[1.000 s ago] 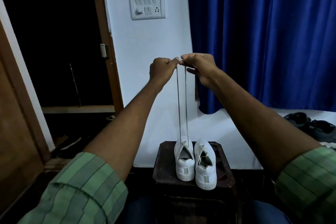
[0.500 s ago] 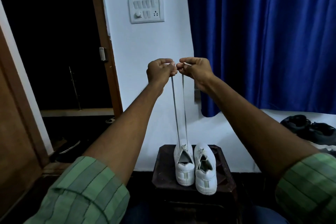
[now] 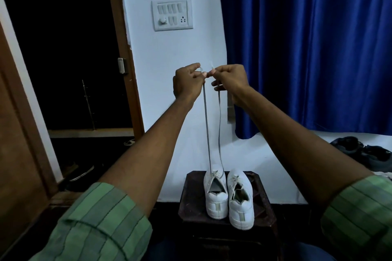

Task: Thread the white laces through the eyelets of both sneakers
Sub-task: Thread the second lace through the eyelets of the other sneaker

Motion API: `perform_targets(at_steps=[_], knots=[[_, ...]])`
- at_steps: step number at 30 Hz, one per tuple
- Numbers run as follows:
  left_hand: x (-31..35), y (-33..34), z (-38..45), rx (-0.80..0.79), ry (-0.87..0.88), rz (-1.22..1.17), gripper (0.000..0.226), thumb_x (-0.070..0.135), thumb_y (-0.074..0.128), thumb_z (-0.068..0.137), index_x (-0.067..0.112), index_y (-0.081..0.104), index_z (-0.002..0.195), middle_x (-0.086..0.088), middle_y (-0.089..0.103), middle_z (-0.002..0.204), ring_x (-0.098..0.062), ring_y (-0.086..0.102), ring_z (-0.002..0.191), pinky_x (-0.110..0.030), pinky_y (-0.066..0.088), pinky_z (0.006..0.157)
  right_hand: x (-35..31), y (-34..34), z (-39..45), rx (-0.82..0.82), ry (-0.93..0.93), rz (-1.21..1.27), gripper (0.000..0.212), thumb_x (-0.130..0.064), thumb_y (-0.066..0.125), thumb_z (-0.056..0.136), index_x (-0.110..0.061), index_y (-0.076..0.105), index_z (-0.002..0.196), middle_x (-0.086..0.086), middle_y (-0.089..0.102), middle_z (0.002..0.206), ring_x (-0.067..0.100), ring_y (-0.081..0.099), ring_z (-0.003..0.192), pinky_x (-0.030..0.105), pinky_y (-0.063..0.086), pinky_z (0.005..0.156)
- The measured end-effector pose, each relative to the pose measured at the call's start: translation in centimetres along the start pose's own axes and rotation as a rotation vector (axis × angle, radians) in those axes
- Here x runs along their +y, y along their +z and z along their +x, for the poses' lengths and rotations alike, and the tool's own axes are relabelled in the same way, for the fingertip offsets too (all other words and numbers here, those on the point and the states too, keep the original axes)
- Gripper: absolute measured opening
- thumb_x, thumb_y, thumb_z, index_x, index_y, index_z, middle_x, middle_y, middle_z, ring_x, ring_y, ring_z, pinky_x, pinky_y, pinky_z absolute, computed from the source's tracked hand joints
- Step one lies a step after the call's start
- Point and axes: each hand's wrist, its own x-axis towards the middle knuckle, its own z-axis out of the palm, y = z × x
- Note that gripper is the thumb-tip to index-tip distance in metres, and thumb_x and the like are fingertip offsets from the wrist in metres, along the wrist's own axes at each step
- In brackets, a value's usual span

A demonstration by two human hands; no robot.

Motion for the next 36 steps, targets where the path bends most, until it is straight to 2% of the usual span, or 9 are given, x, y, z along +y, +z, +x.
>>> perform_targets(at_steps=[3, 7, 10, 13, 18, 22, 26, 30, 36], knots=[[0.2, 0.1, 0.1, 0.031, -0.041, -0.058, 0.043, 0.028, 0.079, 0.086, 0.019, 0.073, 0.128, 0.006, 0.081, 0.097, -0.009, 0.077, 0.09, -0.036, 0.061, 0.093, -0.3, 0.3, -0.1, 0.02, -0.007, 0.023, 0.008, -0.006, 0.075, 0.092, -0.003, 0.079, 0.087, 0.017, 0.075, 0.08, 0.023, 0.071, 0.063, 0.034, 0.063, 0.064], [0.7, 0.2, -0.2, 0.053, -0.045, -0.096, 0.011, 0.027, 0.078, 0.087, 0.02, 0.082, 0.095, 0.01, 0.079, 0.079, -0.008, 0.076, 0.071, -0.038, 0.064, 0.083, -0.8, 0.8, -0.1, 0.097, 0.015, 0.021, 0.012, -0.005, 0.072, 0.092, -0.004, 0.078, 0.082, 0.015, 0.074, 0.071, 0.025, 0.073, 0.061, 0.039, 0.065, 0.065], [0.9, 0.1, -0.2, 0.034, -0.033, -0.076, 0.011, 0.029, 0.077, 0.089, 0.022, 0.082, 0.083, 0.011, 0.078, 0.074, -0.01, 0.075, 0.067, -0.04, 0.065, 0.078, -0.8, 0.8, -0.1, 0.11, 0.019, 0.026, 0.008, -0.009, 0.074, 0.09, -0.008, 0.079, 0.084, 0.01, 0.076, 0.073, 0.026, 0.076, 0.069, 0.038, 0.065, 0.063], [1.1, -0.1, 0.2, 0.05, 0.036, 0.002, 0.011, 0.031, 0.078, 0.088, 0.023, 0.084, 0.084, 0.011, 0.077, 0.074, -0.012, 0.074, 0.071, -0.039, 0.064, 0.075, -0.8, 1.0, 0.0, 0.117, 0.011, 0.076, 0.002, -0.01, 0.08, 0.086, -0.009, 0.08, 0.085, 0.007, 0.077, 0.077, 0.024, 0.077, 0.072, 0.036, 0.065, 0.064], [1.9, -0.6, 0.9, -0.017, 0.042, -0.041, 0.005, 0.022, 0.08, 0.087, 0.022, 0.085, 0.085, 0.006, 0.077, 0.072, -0.01, 0.072, 0.065, -0.04, 0.064, 0.079, -0.7, 1.3, 0.5, 0.122, 0.101, 0.279, 0.005, -0.006, 0.082, 0.083, -0.003, 0.079, 0.085, 0.016, 0.077, 0.081, 0.025, 0.073, 0.069, 0.037, 0.064, 0.069], [2.2, -0.9, 1.3, -0.069, 0.053, -0.003, 0.009, 0.03, 0.079, 0.088, 0.023, 0.085, 0.085, 0.01, 0.078, 0.076, -0.012, 0.074, 0.068, -0.037, 0.065, 0.077, -0.7, 1.4, 0.7, 0.121, 0.12, 0.323, 0.005, -0.007, 0.081, 0.084, -0.003, 0.079, 0.087, 0.015, 0.078, 0.083, 0.024, 0.075, 0.071, 0.034, 0.063, 0.068], [2.7, -1.3, 1.4, -0.132, -0.038, -0.11, 0.009, 0.027, 0.082, 0.084, 0.02, 0.085, 0.089, 0.007, 0.08, 0.084, -0.012, 0.07, 0.065, -0.027, 0.058, 0.064, -1.0, 1.3, 0.5, 0.109, 0.154, 0.338, 0.009, -0.008, 0.079, 0.085, -0.001, 0.078, 0.091, 0.014, 0.078, 0.083, 0.021, 0.075, 0.07, 0.029, 0.06, 0.065], [2.4, -2.0, 1.4, -0.232, -0.107, -0.182, 0.012, 0.027, 0.08, 0.086, 0.021, 0.085, 0.095, 0.002, 0.08, 0.097, -0.013, 0.061, 0.066, -0.022, 0.053, 0.063, -1.7, 0.9, 0.4, 0.056, 0.224, 0.374, 0.019, -0.005, 0.079, 0.082, 0.005, 0.077, 0.098, 0.015, 0.076, 0.083, 0.02, 0.073, 0.069, 0.03, 0.061, 0.068], [1.9, -2.9, 1.3, -0.346, -0.139, -0.218, 0.019, 0.029, 0.076, 0.09, 0.022, 0.084, 0.105, 0.005, 0.079, 0.11, -0.011, 0.056, 0.069, -0.021, 0.049, 0.064, -1.7, 0.0, 0.5, -0.054, 0.328, 0.338, 0.025, -0.012, 0.081, 0.081, -0.001, 0.077, 0.103, 0.01, 0.078, 0.088, 0.016, 0.07, 0.073, 0.029, 0.058, 0.071]])
